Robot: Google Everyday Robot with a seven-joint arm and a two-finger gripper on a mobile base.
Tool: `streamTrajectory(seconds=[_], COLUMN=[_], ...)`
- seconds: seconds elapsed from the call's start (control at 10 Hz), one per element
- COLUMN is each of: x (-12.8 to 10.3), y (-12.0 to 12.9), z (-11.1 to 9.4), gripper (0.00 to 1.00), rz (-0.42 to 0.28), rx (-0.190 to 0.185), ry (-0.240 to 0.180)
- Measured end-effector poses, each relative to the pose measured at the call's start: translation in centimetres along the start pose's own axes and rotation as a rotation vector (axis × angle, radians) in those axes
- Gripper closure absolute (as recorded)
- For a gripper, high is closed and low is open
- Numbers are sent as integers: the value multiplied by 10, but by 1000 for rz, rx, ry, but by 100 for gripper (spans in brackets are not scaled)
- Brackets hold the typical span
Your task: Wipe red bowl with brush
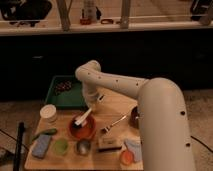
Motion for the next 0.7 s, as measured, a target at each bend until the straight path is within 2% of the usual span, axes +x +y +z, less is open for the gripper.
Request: streamTrajectory(seconds=[0.7], x=[1], y=[-1], z=[0], gripper=[100], rz=[-3], rx=[1], ry=[-3])
